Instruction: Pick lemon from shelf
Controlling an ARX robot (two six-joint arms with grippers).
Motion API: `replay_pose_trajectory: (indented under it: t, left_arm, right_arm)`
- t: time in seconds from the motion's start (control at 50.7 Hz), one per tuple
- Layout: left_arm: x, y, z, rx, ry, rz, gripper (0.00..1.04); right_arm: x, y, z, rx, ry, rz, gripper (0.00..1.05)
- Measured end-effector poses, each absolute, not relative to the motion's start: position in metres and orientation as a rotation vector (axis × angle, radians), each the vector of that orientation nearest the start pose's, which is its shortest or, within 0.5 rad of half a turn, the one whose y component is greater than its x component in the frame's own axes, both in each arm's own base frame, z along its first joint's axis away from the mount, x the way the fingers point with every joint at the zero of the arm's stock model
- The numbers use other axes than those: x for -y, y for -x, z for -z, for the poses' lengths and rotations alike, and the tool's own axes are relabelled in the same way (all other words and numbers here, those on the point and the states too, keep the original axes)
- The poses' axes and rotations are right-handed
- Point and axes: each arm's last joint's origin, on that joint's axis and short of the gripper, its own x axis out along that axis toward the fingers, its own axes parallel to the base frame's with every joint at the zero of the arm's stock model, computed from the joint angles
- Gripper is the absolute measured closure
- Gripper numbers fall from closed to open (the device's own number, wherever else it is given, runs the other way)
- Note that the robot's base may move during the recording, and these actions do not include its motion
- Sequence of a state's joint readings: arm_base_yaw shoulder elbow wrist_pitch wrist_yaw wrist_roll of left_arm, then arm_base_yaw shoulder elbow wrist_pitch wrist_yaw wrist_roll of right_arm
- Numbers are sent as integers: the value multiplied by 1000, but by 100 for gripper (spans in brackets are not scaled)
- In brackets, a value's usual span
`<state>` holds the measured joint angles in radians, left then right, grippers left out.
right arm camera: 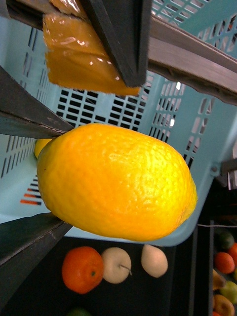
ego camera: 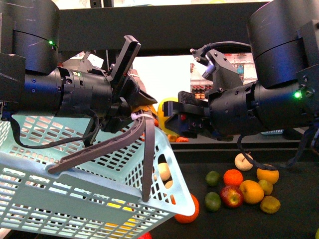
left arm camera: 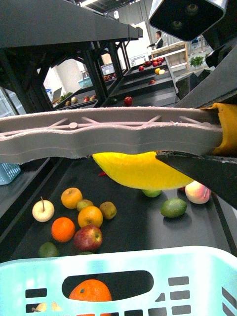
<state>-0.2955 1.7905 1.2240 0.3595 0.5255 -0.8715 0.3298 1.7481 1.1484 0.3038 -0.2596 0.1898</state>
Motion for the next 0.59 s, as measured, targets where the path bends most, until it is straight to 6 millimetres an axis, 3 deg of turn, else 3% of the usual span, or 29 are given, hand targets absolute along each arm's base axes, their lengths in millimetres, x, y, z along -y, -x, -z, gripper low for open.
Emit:
replay_pose_trajectory:
  t: [0.335, 0.591]
  left_arm:
    - [132, -385, -261, -554, 842, 673, 93]
    - [132, -385, -261, -552, 839, 672, 93]
  right_arm:
    - [-158, -376, -209, -455, -191, -582, 67]
    - [-169, -378, -197, -469, -195, -582, 67]
